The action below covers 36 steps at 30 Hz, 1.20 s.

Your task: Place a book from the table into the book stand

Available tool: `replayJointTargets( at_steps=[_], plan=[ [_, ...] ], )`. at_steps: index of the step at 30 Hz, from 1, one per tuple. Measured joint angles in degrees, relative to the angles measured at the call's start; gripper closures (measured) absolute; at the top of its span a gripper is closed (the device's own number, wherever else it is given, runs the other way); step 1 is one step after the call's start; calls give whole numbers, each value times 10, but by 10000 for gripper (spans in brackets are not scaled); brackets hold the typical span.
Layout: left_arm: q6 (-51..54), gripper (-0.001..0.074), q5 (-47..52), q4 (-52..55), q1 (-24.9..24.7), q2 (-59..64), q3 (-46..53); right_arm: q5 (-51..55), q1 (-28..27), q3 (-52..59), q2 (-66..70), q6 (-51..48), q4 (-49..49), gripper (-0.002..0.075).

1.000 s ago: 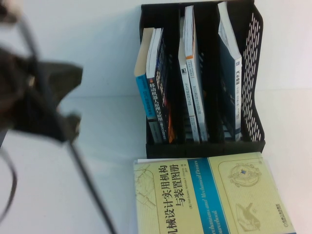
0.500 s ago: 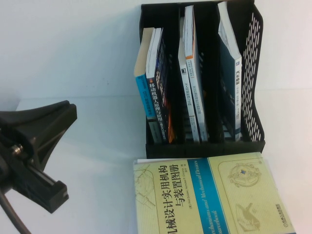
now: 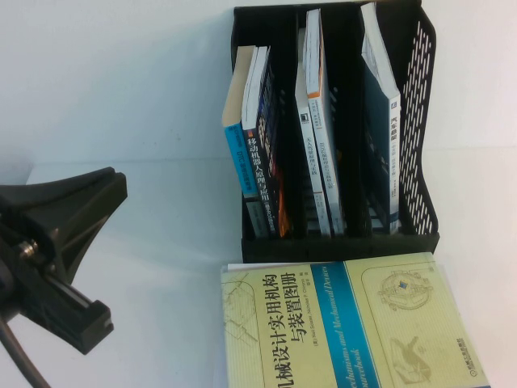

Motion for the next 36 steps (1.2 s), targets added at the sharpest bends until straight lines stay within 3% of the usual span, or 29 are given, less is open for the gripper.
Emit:
replayJointTargets(
  at_steps=[7, 15, 25, 28, 36],
  plan=[
    [-1, 736, -8, -5, 21, -30, 38, 0, 0, 0, 0, 1, 1, 729],
    [-2, 736, -27, 14, 172, -193, 182, 0, 0, 0, 0, 2, 6, 729],
    [-62, 736, -17, 7, 309, -387, 397, 0, 0, 0, 0, 2, 9, 729],
    [-85, 736, 20, 3, 331, -392, 400, 0, 0, 0, 0, 2, 9, 729],
    [-92, 736, 77, 4, 334, -392, 400, 0, 0, 0, 0, 2, 9, 729]
  ],
)
